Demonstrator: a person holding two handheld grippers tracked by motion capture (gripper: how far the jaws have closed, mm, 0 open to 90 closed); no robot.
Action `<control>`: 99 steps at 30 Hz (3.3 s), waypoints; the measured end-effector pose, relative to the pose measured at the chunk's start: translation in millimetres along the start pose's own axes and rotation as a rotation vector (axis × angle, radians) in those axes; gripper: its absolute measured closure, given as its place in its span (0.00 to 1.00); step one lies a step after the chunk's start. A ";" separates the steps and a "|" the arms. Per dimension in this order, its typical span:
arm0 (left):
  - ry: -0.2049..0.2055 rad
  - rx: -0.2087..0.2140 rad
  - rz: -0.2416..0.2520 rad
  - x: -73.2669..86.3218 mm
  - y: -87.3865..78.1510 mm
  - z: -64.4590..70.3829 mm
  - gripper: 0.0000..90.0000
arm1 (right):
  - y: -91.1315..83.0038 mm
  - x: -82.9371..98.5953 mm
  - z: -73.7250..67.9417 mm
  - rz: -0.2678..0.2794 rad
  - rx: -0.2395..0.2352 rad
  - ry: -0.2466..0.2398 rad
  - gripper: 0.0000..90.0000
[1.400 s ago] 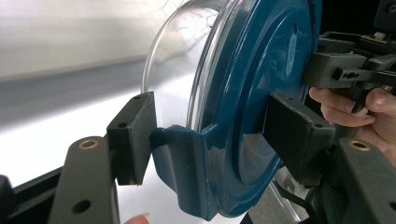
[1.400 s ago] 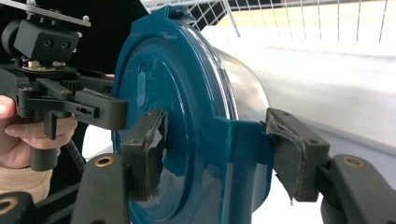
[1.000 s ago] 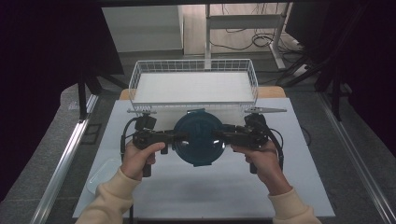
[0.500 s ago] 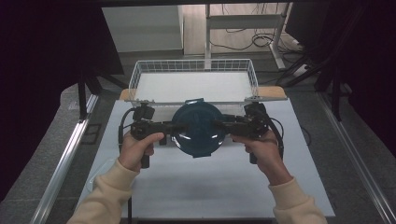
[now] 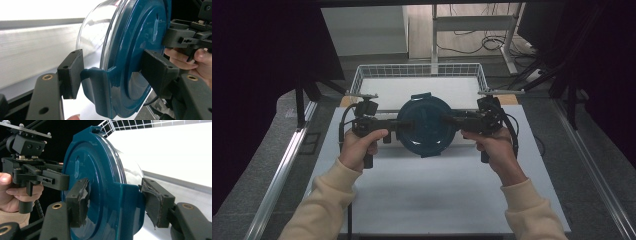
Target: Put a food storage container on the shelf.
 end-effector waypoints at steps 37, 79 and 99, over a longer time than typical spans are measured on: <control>-0.029 0.015 0.062 -75.3 2.6 -8.0 0.39 | 10.6 -75.9 18.1 0.011 0.004 0.004 0.46; -0.190 -0.017 0.056 -112.5 20.6 -75.1 0.38 | 75.4 -86.9 61.8 -0.063 -0.007 0.179 0.45; -0.208 -0.038 0.118 -112.7 37.7 -92.7 0.36 | 93.4 -81.3 86.2 -0.103 0.015 0.386 0.39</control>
Point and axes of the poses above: each handheld gripper's, and its own axes: y roughly forward along the jaws, x roughly out of its underside, z roughly to its right, the point moved 5 cm from there along y, roughly forward along the jaws, and after that the axes turned 6 degrees about x, right-handed, at the moved point
